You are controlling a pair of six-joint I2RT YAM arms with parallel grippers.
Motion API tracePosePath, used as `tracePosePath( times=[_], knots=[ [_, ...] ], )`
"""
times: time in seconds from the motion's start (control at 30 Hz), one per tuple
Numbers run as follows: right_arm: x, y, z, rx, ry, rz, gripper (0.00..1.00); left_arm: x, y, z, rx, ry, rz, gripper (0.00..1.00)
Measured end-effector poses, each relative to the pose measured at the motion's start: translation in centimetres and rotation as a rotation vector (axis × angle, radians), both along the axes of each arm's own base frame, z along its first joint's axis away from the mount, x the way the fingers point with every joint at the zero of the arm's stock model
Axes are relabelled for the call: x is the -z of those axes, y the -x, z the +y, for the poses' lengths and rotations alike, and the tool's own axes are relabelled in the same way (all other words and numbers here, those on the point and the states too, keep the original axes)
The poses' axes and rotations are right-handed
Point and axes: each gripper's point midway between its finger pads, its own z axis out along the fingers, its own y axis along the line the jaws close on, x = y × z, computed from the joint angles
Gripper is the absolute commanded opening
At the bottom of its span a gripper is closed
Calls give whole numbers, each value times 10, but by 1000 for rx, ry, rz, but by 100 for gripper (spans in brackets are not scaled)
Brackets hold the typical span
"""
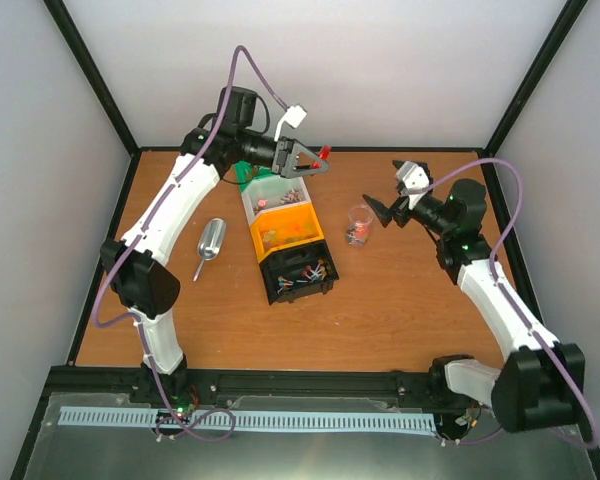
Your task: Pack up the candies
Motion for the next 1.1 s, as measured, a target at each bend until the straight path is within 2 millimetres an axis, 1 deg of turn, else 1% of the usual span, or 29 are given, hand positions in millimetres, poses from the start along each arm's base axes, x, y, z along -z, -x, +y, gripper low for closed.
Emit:
tracePosePath(
  times=[0.07,0.1,0.17,0.23,0.33,0.47,0.57,0.63,0.77,0.83,0.93,1.1],
  knots=[
    [45,-17,-17,27,20,145,100,7,-4,2,-25,-29,-22,60],
    [62,-22,-22,32,27,196,100,11,-5,3,-35,-43,-29,60],
    [103,-30,-32,26,51,311,100,18,-7,4,-50,-70,-41,60],
    [136,-34,-36,6,76,395,100,22,-8,5,-59,-87,-49,60],
    [172,-36,-35,-34,107,465,100,27,-9,7,-69,-106,-57,60],
    [207,-40,-32,-97,156,515,99,30,-10,8,-77,-122,-66,60],
    [222,-52,-30,-133,188,531,98,33,-11,9,-82,-132,-69,60],
    [227,-62,-29,-151,205,527,97,34,-11,10,-85,-137,-71,60],
    [226,-77,-27,-177,230,503,92,36,-12,10,-91,-145,-75,60],
    [225,-82,-25,-194,244,489,92,36,-13,11,-92,-148,-78,60],
    [226,-84,-21,-229,272,478,92,37,-13,11,-93,-151,-81,60],
    [236,-75,-13,-289,301,493,91,37,-15,14,-99,-152,-84,60]
  ],
)
